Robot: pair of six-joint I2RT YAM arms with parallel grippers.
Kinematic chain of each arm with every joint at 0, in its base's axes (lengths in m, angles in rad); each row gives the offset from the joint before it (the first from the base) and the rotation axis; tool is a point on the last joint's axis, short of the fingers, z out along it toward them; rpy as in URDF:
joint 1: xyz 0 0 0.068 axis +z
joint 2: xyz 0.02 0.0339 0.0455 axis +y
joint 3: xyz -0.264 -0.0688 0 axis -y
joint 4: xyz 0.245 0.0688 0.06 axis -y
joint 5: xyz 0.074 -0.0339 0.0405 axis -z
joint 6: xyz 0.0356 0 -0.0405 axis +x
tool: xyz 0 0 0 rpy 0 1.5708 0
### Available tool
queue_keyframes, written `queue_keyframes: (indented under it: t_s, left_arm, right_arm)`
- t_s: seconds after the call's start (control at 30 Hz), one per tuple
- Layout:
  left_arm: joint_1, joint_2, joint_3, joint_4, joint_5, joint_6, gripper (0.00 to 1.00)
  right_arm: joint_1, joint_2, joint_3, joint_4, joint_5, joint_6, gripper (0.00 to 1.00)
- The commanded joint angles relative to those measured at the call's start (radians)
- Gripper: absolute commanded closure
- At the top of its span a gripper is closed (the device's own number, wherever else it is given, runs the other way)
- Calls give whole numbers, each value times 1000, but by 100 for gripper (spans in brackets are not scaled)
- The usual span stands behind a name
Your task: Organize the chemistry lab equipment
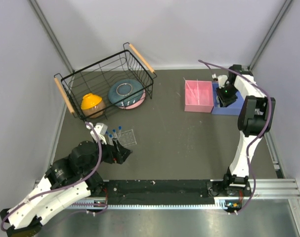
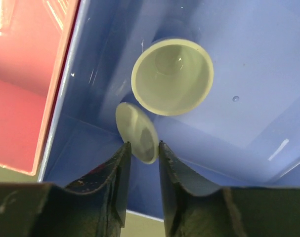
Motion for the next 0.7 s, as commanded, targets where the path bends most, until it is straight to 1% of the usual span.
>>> queue_keyframes:
  t_s: [0.0,0.03,0.07,0.17,0.23,0.27,0.33,0.37,0.43,0.47,0.5,0.53,0.57,0.6,0.63,0.67]
  left_arm:
    - [2,36,85,-25,-34,13,4]
    - [2,44,110,-28,-43,18,1]
    - [2,66,125,-33,-46,20,1]
    - [2,122,188,-45,-68,53,1]
    - [2,159,245,-77,-101,67,1]
    - [2,195,263,-85,-130,85,1]
    - [4,232,331,-116,-158,104,1]
    - [7,266,354,-123,-176,127,1]
    - [16,295,432,-154,-187,150,1]
    - [34,326,459,-166,-190,174,1]
    - [48,340,520,-177,-190,188,1]
    - [63,353,551,-188,-186,202,1]
    - [103,379,582,-211,-177,232,1]
    - [128,392,645,-220,-151,248,1]
    - [155,416,674,-229,-131,263,1]
    - [210,430,700,-243,-111,291,1]
  right_arm:
    - [0,-127,56,-23,2,1,66]
    - [0,-171,56,-25,10,-11,64]
    - [2,-193,57,-26,16,-19,61]
    - [0,-307,44,-31,20,-37,47]
    - [2,-373,18,-30,-6,-33,41]
    - [0,-438,5,-28,-20,-27,37]
    - [0,-503,-41,-27,-71,-13,30]
    - [0,-582,-82,-22,-91,-5,26]
    - [0,-665,-134,1,-143,18,19]
    - [0,-707,-162,16,-152,29,10]
    - [-1,-797,-220,67,-161,39,5]
    - [-3,-840,-248,94,-162,87,1]
    - [-8,-885,-293,125,-168,114,1]
    - [-14,-970,-309,179,-149,159,1]
    - [-27,-1011,-324,203,-143,267,1]
    - [-43,-1057,-352,222,-154,314,1]
